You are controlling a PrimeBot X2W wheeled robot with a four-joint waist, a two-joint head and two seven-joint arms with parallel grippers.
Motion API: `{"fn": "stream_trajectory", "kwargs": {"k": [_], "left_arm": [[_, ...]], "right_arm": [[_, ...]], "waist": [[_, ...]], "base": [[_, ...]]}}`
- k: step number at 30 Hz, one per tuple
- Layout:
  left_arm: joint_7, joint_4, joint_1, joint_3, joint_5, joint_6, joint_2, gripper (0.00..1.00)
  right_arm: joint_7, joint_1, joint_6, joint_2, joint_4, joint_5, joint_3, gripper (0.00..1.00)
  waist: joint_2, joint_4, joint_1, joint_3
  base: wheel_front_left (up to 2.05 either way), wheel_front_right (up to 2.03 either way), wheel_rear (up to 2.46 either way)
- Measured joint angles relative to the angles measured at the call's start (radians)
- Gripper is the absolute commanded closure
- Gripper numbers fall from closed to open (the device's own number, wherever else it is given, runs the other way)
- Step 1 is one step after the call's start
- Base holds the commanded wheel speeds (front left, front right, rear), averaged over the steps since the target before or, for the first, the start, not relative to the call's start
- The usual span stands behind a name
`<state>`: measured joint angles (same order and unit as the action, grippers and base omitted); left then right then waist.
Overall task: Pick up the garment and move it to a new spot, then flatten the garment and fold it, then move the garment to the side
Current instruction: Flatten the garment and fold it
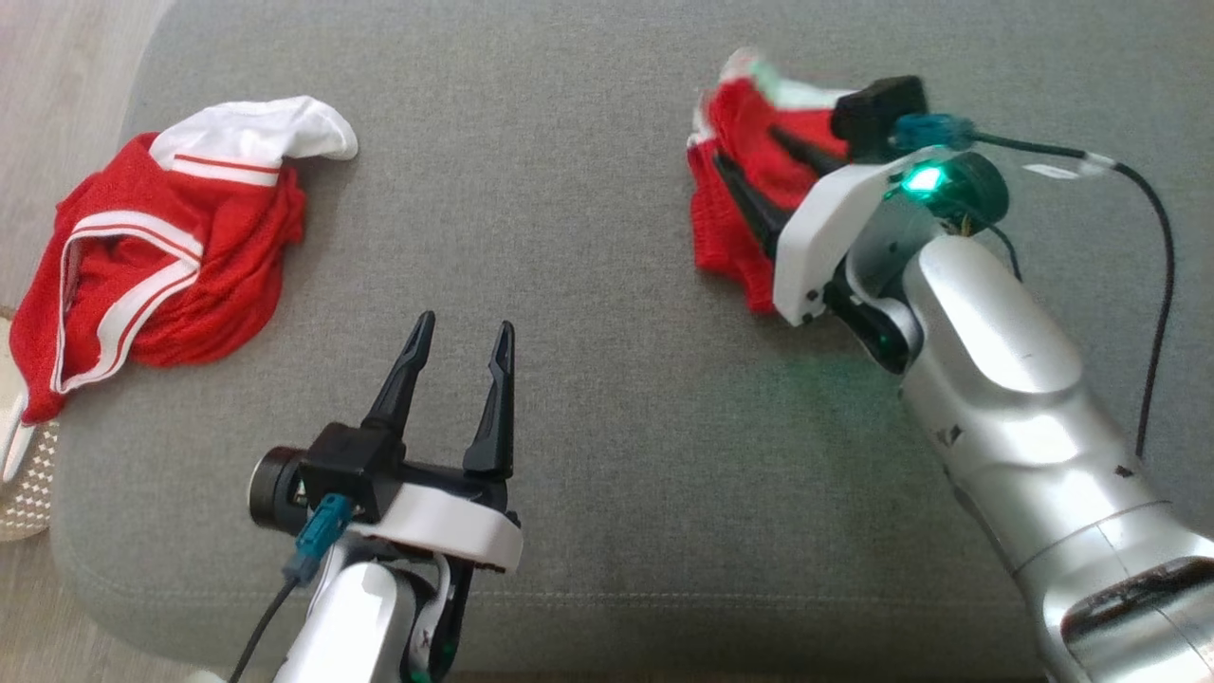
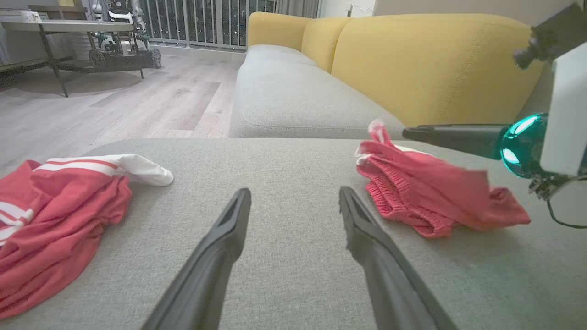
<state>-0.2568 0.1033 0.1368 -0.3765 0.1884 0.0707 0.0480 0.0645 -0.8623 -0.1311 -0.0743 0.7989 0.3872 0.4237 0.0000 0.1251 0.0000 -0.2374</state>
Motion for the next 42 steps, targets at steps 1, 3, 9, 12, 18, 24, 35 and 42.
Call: {"fn": "stream_trajectory", "kwargs": {"k": [1, 3, 9, 12, 18, 24, 35, 42], "left_arm": [[0.0, 0.0, 0.0, -0.001, 0.0, 0.0, 0.0, 0.0], [0.0, 0.0, 0.0, -0.002, 0.001, 0.001, 0.0, 0.0], [0.0, -0.008, 0.0, -0.001, 0.002, 0.008, 0.0, 0.0], [0.0, -0.012, 0.0, 0.0, 0.002, 0.008, 0.0, 0.0], [0.0, -0.016, 0.0, 0.003, 0.002, 0.008, 0.0, 0.0], [0.0, -0.016, 0.003, 0.001, 0.002, 0.007, 0.0, 0.0], [0.0, -0.035, 0.019, -0.007, 0.002, 0.008, 0.0, 0.0], [0.0, -0.032, 0.012, -0.001, 0.002, 0.01, 0.0, 0.0]], "right_arm": [[-0.013, 0.003, 0.0, 0.001, -0.008, -0.007, -0.025, 0.0], [-0.041, 0.012, 0.0, -0.002, -0.036, -0.033, -0.088, 0.0], [-0.058, 0.052, 0.0, -0.104, -0.117, -0.129, -0.245, 0.0], [-0.056, 0.107, 0.0, -0.159, -0.159, -0.193, -0.302, 0.0], [-0.054, 0.201, 0.0, -0.157, -0.213, -0.238, -0.304, 0.95], [-0.054, 0.196, 0.0, -0.113, -0.171, -0.254, -0.196, 1.0], [-0.11, 0.187, 0.0, -0.022, -0.045, -0.239, -0.001, 1.0], [-0.139, 0.27, 0.0, -0.005, -0.097, -0.139, 0.1, 1.0]], "waist": [[0.0, 0.0, 0.0, 0.002], [0.0, -0.003, 0.0, 0.003], [0.0, -0.009, 0.0, 0.001], [0.0, -0.008, 0.0, -0.002], [0.0, -0.009, 0.0, -0.008], [0.0, -0.007, 0.0, -0.015], [0.0, 0.02, 0.0, -0.017], [0.0, 0.008, 0.0, 0.01]], "base": [[0.0, 0.0, 0.0], [0.0, 0.0, 0.0], [0.0, 0.0, 0.0], [0.0, 0.0, 0.0], [0.0, 0.0, 0.0], [0.0, 0.0, 0.0], [0.0, 0.0, 0.0], [0.0, 0.0, 0.0]]}}
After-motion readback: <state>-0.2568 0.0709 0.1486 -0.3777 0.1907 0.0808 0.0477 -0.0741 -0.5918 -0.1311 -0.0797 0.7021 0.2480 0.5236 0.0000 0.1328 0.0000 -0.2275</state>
